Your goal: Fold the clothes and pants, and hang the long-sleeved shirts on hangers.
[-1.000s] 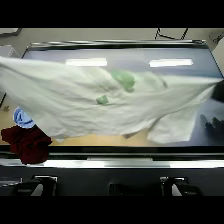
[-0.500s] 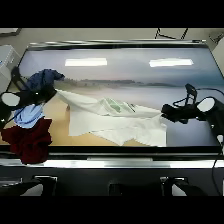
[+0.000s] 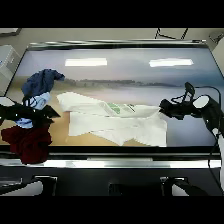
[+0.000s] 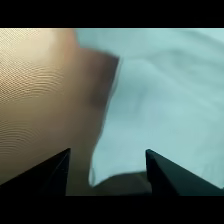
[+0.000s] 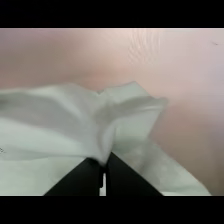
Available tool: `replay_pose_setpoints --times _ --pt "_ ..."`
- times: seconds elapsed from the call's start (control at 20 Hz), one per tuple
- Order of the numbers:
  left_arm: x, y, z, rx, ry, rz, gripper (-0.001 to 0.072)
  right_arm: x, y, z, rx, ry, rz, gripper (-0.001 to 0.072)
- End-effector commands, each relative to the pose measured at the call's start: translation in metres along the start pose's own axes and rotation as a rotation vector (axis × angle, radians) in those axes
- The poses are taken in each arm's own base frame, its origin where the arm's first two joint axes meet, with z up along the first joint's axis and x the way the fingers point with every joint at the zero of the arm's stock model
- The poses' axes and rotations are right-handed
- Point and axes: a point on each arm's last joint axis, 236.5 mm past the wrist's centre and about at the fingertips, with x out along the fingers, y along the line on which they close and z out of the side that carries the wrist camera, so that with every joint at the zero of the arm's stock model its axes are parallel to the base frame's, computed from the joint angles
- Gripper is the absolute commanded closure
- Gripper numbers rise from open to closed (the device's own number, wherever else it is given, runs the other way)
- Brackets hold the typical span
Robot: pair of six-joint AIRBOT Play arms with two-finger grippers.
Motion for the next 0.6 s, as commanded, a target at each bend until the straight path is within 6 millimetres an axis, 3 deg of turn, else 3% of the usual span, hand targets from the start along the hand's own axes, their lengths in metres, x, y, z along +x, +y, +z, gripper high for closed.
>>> replay_pose_setpoints --times 0.0,0.2,0.3,0.55 --pt "0.012 0.024 -0.06 -0.021 0.212 -0.018 0.0224 -0.001 -0.01 -0.01 -0.031 0.051 -0.043 0.0679" --pt "0.055 0.021 -0.076 -0.023 0.199 -0.023 0.0225 -0.003 -0.018 -0.03 -0.053 0.134 -0.077 0.0679" --pt "0.067 0.014 -0.077 -0.007 0.185 -0.026 0.0289 -0.004 -0.018 -0.033 -0.059 0.147 -0.077 0.0679" --pt "0.091 -0.003 -0.07 0.002 0.126 0.001 0.0289 -0.004 -0.018 -0.036 -0.058 0.162 -0.077 0.0679"
